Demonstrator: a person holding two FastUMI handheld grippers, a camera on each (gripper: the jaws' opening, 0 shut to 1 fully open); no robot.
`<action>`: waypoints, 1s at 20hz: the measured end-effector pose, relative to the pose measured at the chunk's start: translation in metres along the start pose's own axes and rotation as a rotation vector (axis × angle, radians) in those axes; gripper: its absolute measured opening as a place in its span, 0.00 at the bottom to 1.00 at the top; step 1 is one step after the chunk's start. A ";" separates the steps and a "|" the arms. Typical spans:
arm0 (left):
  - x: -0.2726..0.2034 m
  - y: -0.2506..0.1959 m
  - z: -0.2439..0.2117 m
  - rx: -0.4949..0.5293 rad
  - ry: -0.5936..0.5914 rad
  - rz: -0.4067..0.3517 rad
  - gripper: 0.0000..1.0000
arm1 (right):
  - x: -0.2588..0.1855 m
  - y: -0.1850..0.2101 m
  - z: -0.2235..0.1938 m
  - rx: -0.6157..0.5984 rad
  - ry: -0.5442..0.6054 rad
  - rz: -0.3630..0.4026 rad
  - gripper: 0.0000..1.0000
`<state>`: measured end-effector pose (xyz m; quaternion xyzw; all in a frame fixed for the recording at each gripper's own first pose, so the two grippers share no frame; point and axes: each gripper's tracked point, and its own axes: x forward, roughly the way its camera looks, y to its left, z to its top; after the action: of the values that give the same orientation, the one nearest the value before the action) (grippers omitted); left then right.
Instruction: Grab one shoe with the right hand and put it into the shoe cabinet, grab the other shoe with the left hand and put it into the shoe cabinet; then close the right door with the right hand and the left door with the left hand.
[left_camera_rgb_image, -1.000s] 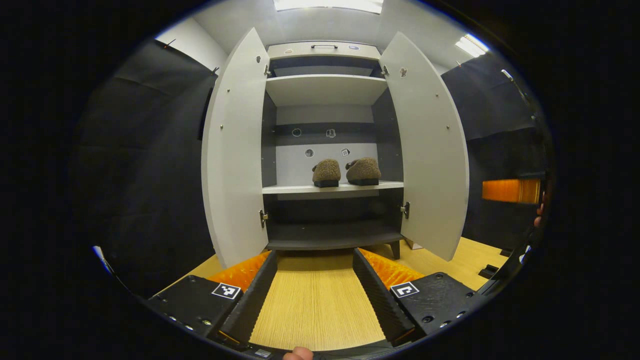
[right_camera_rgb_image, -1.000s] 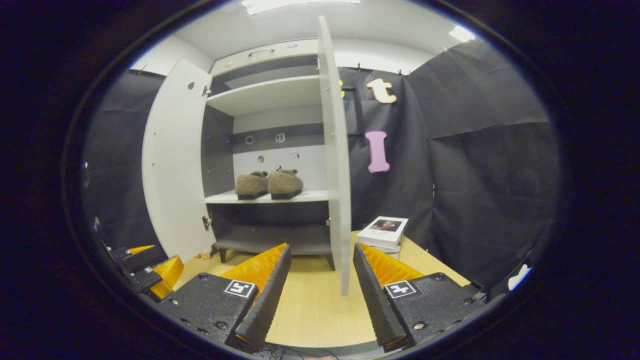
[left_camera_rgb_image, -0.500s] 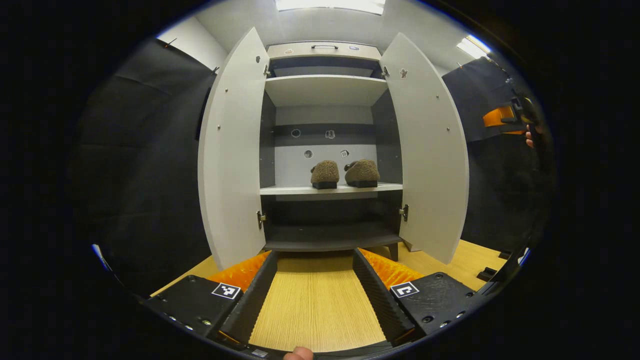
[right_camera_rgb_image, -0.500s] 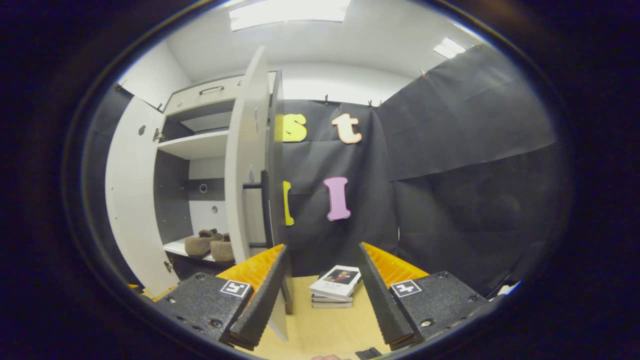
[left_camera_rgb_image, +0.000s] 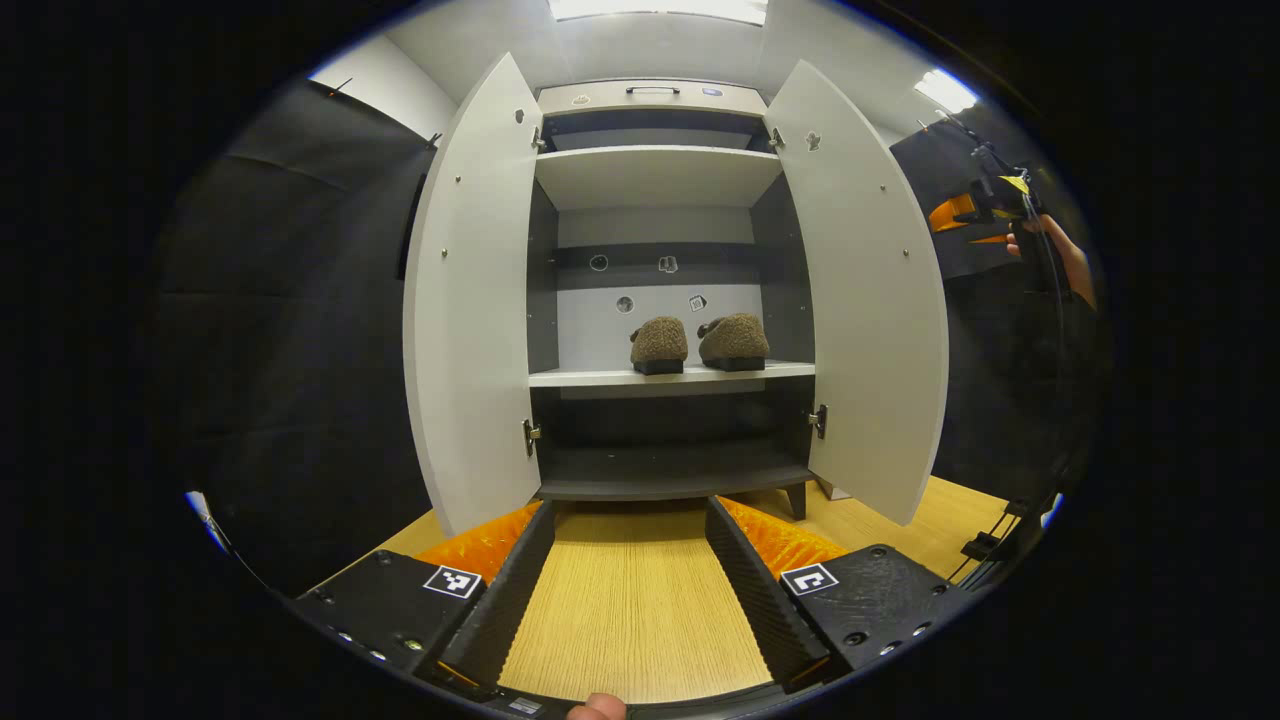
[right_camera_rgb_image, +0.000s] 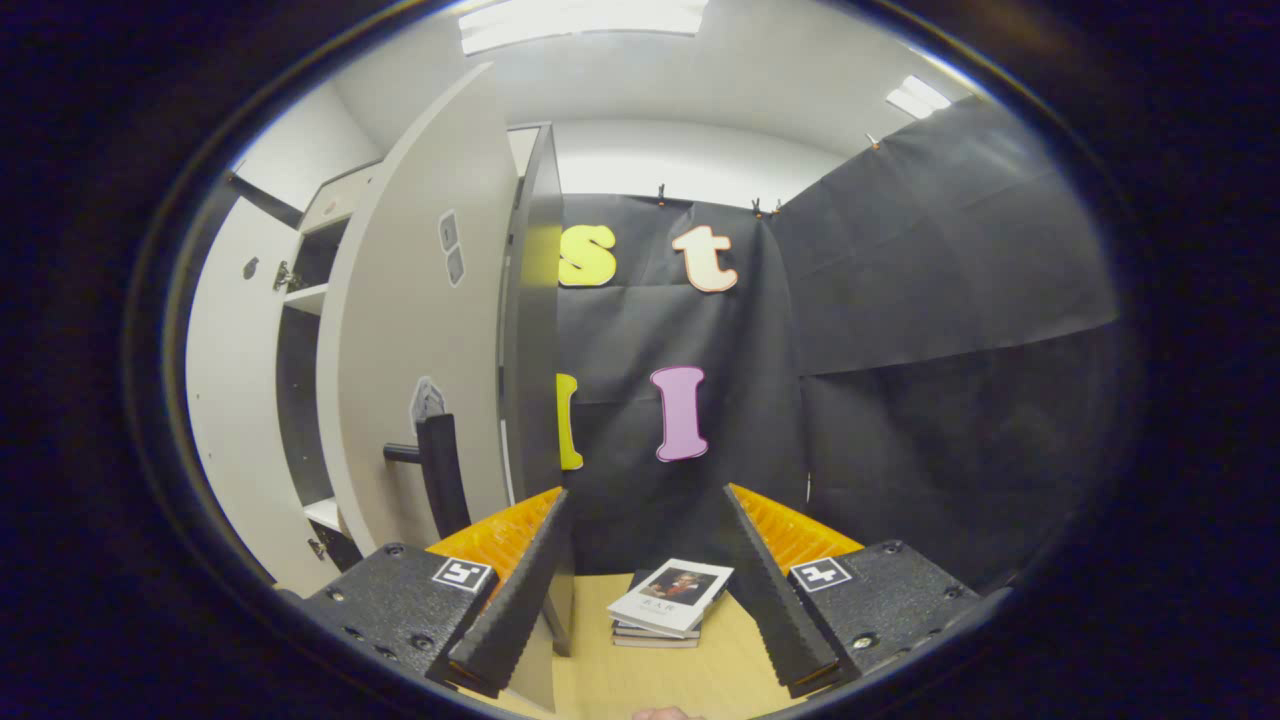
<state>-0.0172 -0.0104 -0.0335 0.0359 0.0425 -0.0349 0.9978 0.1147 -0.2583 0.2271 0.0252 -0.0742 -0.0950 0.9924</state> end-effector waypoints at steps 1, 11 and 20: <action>0.000 -0.001 0.000 0.001 0.000 -0.001 0.93 | 0.006 0.005 -0.002 0.001 0.006 0.011 0.94; 0.005 -0.005 -0.003 0.000 0.009 -0.011 0.93 | 0.007 0.050 -0.007 0.005 -0.008 0.102 0.84; 0.004 0.019 -0.006 -0.011 0.012 0.040 0.93 | 0.007 0.146 -0.011 -0.015 -0.031 0.228 0.88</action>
<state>-0.0119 0.0090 -0.0382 0.0314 0.0478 -0.0145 0.9983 0.1498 -0.1162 0.2265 0.0078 -0.0911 0.0174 0.9957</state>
